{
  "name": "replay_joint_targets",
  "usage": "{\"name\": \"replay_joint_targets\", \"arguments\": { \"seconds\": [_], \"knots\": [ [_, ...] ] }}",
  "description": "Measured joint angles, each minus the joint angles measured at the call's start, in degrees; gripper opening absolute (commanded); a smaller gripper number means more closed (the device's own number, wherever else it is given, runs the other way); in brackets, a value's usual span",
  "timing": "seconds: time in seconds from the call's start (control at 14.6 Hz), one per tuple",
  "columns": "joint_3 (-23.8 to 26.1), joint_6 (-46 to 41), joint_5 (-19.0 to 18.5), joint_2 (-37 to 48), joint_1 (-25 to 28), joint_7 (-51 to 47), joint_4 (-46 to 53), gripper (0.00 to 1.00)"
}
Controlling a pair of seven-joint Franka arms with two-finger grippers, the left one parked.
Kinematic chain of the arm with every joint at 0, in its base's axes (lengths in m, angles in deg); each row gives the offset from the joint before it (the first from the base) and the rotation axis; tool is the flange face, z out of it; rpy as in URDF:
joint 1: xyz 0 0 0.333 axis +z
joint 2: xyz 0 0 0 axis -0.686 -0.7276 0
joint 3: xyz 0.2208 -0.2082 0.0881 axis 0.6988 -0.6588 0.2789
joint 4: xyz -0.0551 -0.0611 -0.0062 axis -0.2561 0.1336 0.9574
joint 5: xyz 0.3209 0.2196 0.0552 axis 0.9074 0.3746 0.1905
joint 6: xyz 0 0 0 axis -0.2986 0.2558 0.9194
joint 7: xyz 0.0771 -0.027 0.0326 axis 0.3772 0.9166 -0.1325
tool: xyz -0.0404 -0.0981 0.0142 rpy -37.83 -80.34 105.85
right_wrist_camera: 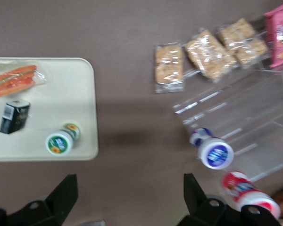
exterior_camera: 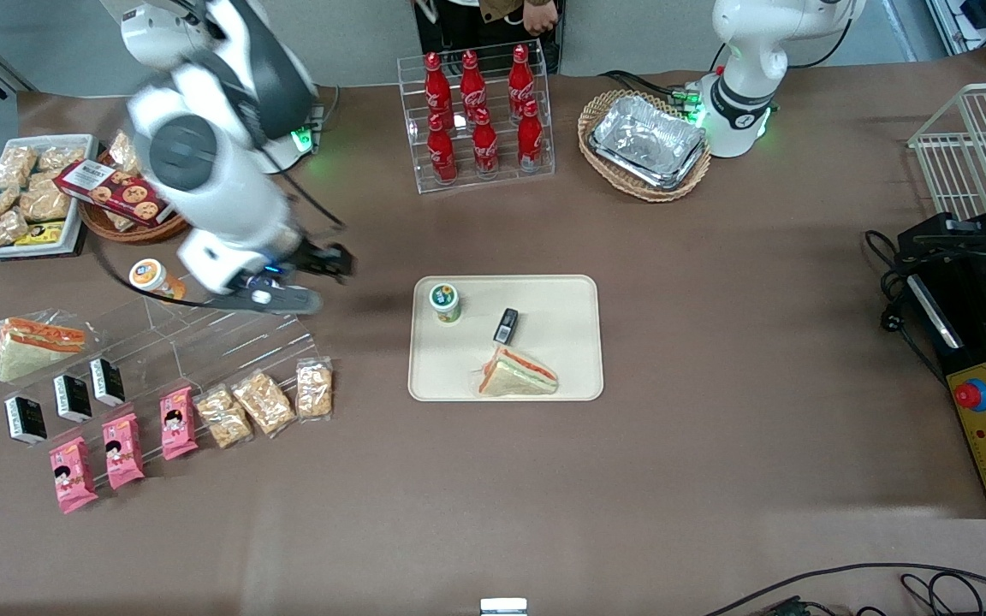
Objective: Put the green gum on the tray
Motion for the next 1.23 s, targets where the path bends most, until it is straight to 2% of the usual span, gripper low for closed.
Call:
{"name": "replay_joint_targets", "arguments": {
  "seconds": [0.27,0.75,0.96,1.23],
  "knots": [
    [-0.98,-11.07,0.32,2.84,-6.47,11.09,6.17,1.00],
    [-13.79,-16.80,0.36,6.17,-7.26,29.64,8.66,1.00],
    [-17.16,-17.25,0.37,6.85,-7.30,32.75,8.97,1.00],
    [-19.12,-17.57,0.37,6.84,-7.30,33.10,9.57,1.00]
  ]
}}
